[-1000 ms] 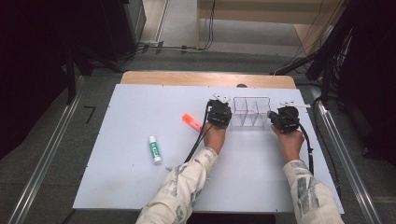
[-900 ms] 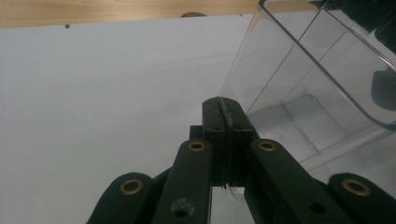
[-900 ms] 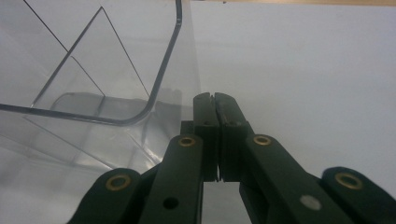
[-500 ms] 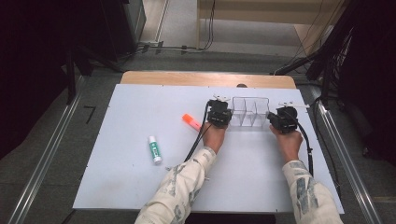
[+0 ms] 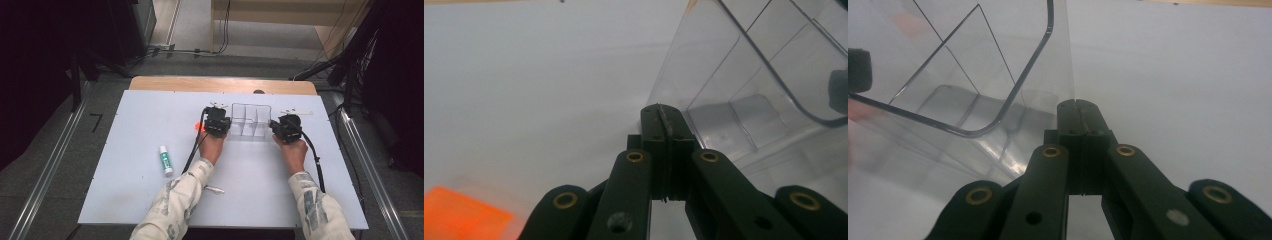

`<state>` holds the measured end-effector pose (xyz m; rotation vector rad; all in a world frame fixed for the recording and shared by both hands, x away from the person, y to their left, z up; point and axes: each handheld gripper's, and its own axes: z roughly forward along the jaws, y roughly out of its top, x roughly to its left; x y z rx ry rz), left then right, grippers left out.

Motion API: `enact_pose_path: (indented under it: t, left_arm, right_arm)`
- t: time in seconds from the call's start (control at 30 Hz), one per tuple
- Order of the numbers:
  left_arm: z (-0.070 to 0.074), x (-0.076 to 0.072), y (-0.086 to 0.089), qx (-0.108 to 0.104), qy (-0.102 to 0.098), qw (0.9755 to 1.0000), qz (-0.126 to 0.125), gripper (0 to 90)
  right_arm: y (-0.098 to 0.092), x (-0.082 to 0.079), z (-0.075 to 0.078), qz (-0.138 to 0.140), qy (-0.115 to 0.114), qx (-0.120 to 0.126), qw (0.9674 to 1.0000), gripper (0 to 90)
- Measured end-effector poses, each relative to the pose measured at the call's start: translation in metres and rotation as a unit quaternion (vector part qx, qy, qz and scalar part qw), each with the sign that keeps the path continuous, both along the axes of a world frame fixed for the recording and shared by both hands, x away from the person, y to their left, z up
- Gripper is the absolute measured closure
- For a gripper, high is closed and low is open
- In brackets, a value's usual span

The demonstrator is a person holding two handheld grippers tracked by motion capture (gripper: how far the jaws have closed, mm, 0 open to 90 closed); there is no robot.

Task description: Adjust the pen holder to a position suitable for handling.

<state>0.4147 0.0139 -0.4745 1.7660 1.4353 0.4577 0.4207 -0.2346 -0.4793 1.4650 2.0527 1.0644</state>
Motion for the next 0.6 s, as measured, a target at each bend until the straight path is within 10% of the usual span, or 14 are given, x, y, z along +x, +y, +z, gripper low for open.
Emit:
enact_pose_path:
  t: [0.6]
  left_arm:
    - [-0.002, 0.002, 0.041, -0.006, 0.002, 0.9994, 0.035, 90.0]
  right_arm:
    - [0.05, 0.013, 0.002, 0.014, 0.002, 0.001, 0.9999, 87.9]
